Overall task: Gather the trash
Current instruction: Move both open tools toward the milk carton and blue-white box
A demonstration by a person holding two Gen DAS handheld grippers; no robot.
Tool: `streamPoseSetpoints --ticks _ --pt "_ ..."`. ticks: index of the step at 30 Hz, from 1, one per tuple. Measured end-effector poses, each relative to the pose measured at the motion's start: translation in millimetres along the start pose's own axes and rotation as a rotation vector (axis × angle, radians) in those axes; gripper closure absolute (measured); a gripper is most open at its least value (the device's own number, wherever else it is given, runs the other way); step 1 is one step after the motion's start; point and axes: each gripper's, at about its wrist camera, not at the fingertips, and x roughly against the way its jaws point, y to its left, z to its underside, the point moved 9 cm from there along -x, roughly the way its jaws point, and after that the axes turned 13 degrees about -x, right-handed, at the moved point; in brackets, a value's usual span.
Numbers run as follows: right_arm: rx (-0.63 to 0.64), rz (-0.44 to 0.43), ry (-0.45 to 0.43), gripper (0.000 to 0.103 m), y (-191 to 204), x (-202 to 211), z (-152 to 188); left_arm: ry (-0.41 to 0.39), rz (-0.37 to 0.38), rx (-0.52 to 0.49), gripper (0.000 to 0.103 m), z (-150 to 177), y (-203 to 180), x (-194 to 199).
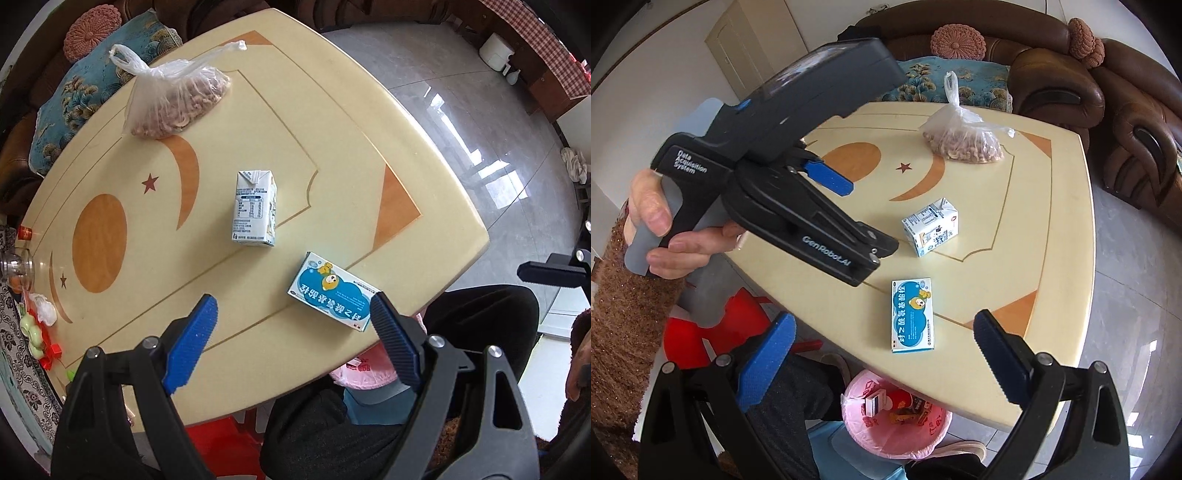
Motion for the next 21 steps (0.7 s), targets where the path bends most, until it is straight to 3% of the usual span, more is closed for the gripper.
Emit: streamPoseSetpoints --ticks 8,21 --pt "0.014 0.012 0.042 0.008 -12 -34 -1 0.052 0.024 -0.051 0.021 -28 5 -42" --pt "0.088 0.063 0.165 0.008 -24 -117 21 0.124 0.085 -0.016 0.021 -44 31 -106"
